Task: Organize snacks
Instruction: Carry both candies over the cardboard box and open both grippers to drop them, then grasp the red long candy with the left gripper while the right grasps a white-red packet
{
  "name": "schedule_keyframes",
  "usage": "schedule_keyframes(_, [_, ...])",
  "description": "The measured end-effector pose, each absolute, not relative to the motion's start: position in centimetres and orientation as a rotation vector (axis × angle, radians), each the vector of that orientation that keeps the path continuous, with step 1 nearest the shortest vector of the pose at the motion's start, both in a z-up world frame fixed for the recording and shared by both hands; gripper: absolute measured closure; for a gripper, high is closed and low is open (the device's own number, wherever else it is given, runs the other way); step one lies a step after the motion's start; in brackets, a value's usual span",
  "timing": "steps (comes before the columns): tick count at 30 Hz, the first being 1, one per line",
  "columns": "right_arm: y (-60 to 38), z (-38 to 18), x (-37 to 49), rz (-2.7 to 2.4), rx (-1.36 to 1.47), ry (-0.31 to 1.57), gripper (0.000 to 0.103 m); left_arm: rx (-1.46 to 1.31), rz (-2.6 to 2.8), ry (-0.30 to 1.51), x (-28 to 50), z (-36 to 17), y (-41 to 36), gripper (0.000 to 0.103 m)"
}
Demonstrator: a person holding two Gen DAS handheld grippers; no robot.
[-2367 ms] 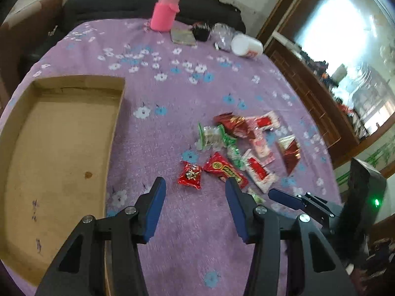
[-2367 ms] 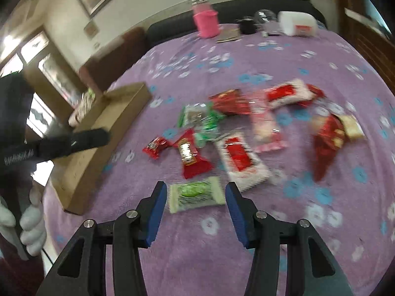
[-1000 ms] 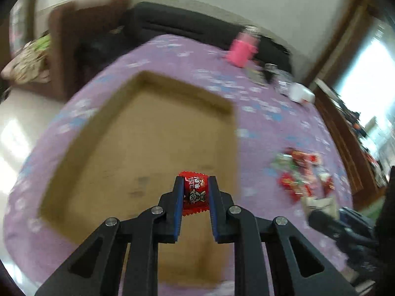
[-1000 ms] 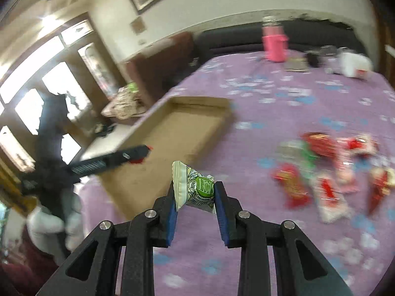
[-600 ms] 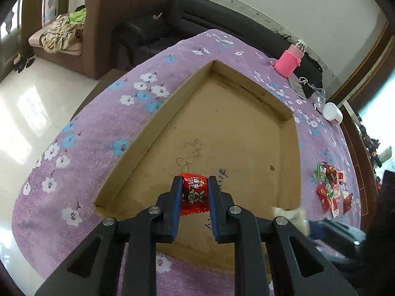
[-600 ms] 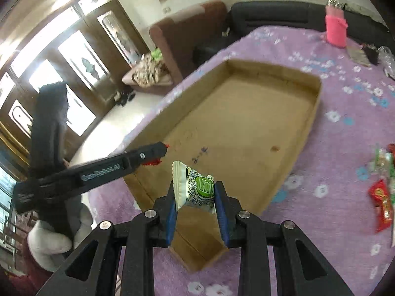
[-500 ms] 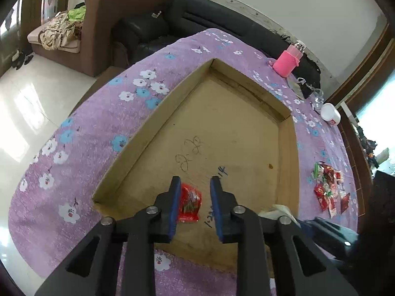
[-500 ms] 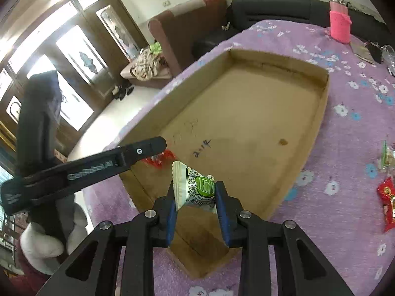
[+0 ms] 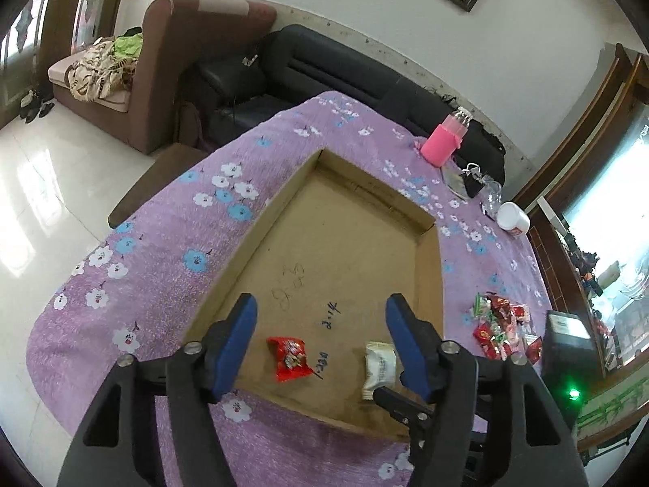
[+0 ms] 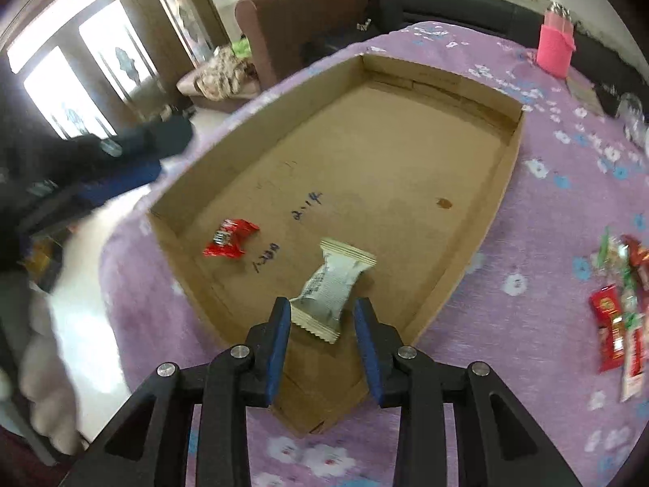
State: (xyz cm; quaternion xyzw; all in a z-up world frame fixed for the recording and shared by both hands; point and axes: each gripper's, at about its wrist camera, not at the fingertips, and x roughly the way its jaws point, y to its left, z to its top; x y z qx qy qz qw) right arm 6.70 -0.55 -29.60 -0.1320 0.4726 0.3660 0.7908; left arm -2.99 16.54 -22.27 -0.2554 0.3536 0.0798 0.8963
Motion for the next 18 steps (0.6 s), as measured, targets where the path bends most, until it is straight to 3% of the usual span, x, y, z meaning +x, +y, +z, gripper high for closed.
schedule_keyframes(5, [-3.1,-29.2,8.9,0.764,-0.192,1.029,0.067,-0.504,0.169,0.717,-2.9,-21.3,15.7,0.029])
schedule_keyframes(8, [-7.2,-26.5,9.2,0.768,-0.051,0.94,0.068,-0.453,0.16,0.719,-2.4,-20.7,14.1,0.024])
schedule_keyframes(12, [-16.0,-25.0,9.2,0.62,0.044,0.846,0.056,-0.404,0.043,0.712,-1.9,-19.9,11.3,0.024])
schedule_keyframes(18, [-24.9,-27.8,12.3,0.416,0.12,0.886,0.056,-0.357,-0.114,0.772,0.5,-20.8,5.5,0.024])
